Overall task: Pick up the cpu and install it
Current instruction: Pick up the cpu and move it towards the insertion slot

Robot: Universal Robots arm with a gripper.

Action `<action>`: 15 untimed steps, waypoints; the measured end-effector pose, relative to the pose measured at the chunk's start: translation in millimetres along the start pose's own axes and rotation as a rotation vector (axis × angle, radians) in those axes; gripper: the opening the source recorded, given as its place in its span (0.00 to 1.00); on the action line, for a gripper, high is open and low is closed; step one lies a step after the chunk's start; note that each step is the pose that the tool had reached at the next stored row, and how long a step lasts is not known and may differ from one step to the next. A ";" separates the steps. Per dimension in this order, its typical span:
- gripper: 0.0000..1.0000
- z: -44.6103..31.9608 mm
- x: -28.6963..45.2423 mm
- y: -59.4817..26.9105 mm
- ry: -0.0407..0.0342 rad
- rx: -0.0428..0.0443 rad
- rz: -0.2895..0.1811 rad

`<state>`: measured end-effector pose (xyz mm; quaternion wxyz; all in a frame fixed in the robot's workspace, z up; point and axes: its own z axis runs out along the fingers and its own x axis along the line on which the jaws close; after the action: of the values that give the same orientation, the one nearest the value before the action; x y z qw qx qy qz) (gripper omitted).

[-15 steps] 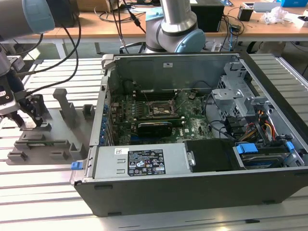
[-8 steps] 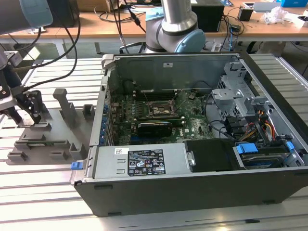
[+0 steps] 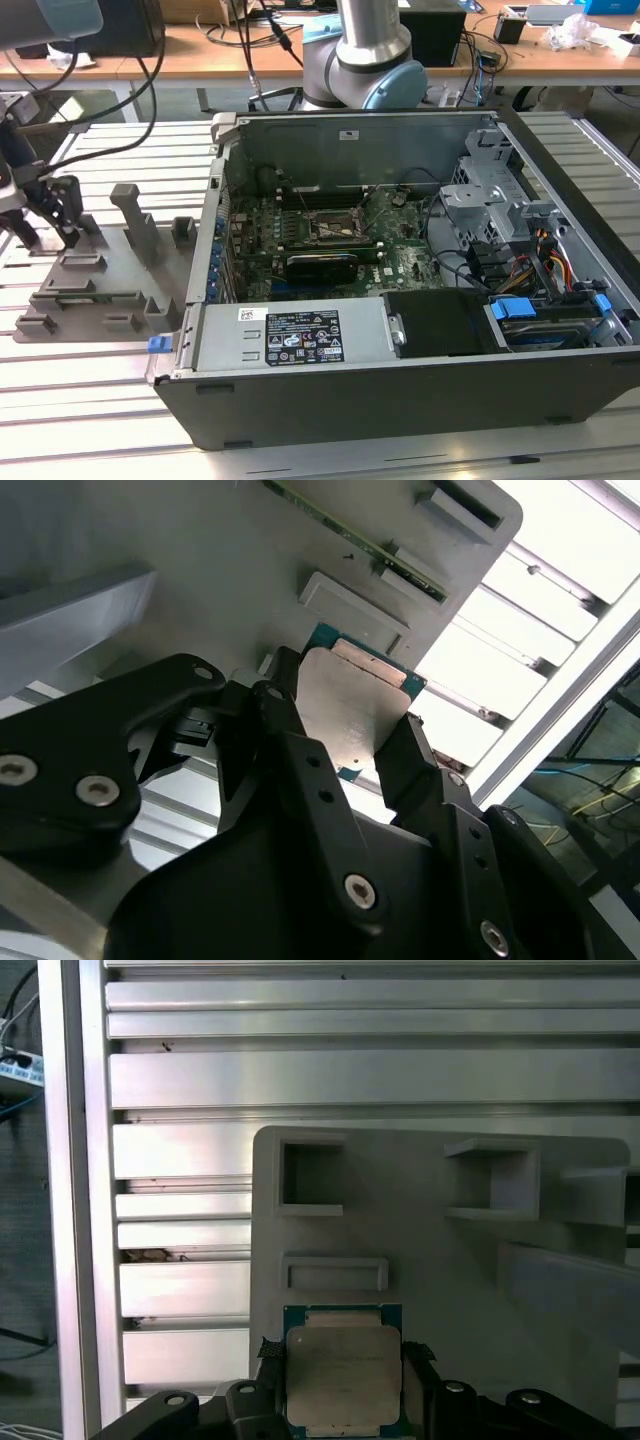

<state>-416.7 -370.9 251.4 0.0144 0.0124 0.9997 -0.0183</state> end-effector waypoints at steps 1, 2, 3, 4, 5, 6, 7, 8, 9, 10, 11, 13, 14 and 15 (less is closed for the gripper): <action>0.55 -1.5 -0.1 0.0 -0.0001 0.0000 0.000; 0.55 -3.4 -0.1 -0.1 -0.0001 0.0000 0.000; 0.55 -4.7 -0.1 -0.2 0.0000 0.0000 0.000; 0.55 -6.0 -0.2 -0.2 0.0000 0.0000 0.000; 0.55 -7.2 -0.2 -0.3 0.0000 0.0000 0.000; 0.55 -8.6 -0.3 -0.3 0.0000 0.0000 0.000; 0.55 -9.8 -0.3 -0.3 0.0000 0.0000 0.000; 0.55 -11.4 -0.4 -0.4 -0.0001 0.0000 0.000; 0.55 -12.7 -0.4 -0.5 0.0000 0.0000 0.000; 0.55 -15.6 -0.5 -0.6 -0.0001 0.0000 0.000; 0.55 -17.7 -0.5 -0.6 0.0000 0.0000 0.000; 0.55 -20.4 -0.6 -0.7 0.0000 0.0000 0.000; 0.55 -21.9 -0.6 -0.8 0.0000 0.0000 0.000; 0.55 -23.1 -0.7 -0.8 0.0000 0.0001 0.000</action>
<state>-416.6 -370.9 274.4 0.0144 0.0124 0.9997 -0.0184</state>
